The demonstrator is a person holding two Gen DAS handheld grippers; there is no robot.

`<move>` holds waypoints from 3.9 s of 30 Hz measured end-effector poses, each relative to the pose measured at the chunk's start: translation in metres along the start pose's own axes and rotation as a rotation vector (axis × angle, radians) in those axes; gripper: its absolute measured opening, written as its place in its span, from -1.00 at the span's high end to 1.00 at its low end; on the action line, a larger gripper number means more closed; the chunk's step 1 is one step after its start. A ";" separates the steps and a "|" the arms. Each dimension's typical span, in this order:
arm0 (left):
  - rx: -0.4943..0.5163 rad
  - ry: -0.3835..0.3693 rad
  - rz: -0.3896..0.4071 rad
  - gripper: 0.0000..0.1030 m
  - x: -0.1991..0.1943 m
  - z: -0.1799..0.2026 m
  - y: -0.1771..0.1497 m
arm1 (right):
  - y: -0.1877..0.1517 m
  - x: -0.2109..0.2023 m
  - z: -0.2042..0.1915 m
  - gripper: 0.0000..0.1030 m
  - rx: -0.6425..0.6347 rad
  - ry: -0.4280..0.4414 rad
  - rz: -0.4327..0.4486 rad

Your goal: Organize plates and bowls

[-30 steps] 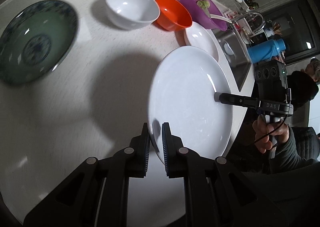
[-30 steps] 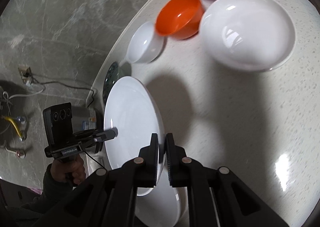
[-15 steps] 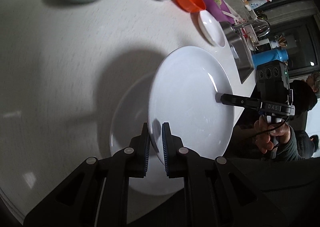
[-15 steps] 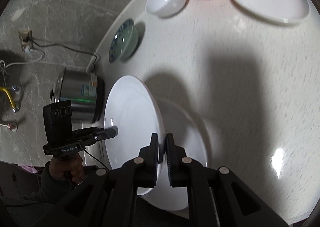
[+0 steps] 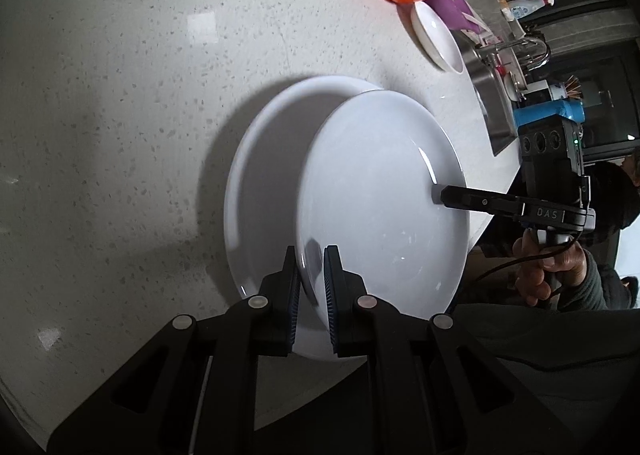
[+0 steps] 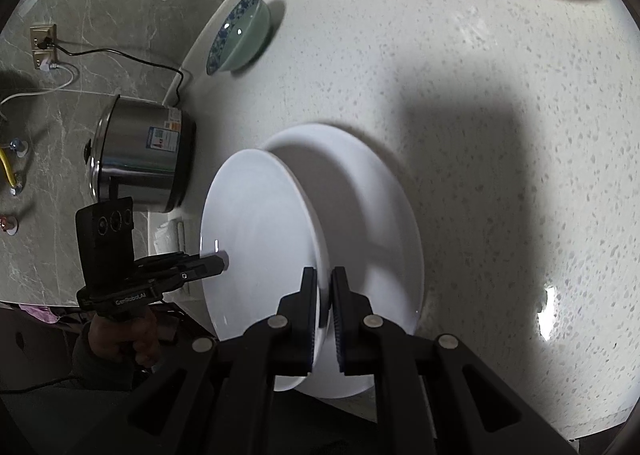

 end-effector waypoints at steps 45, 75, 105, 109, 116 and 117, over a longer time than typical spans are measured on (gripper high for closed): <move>-0.018 -0.015 0.320 -0.99 -0.077 0.007 0.063 | 0.018 -0.072 -0.001 -0.28 -0.092 -0.004 0.276; -0.151 0.182 0.135 -0.94 0.153 0.133 0.342 | 0.235 -0.174 0.184 -0.14 0.082 0.154 0.228; -0.089 0.176 0.107 -0.26 0.158 0.119 0.355 | 0.257 -0.175 0.206 0.30 0.113 0.189 0.168; -0.066 0.150 0.081 -0.26 0.159 0.120 0.359 | 0.260 -0.173 0.205 0.33 0.106 0.192 0.153; -0.036 0.126 0.068 -0.26 0.166 0.128 0.369 | 0.259 -0.160 0.195 0.33 0.086 0.226 0.088; -0.028 0.116 0.064 -0.26 0.167 0.130 0.369 | 0.260 -0.159 0.194 0.33 0.083 0.225 0.088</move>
Point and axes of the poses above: each gripper's, at about its wrist camera, not at the fingertips, and x roughly the way its jaws point, z to its right, y to its top, the point moved 5 cm from there along x, roughly the way its jaws point, and after that the axes turned 10 degrees about x, right-handed, at the moved point
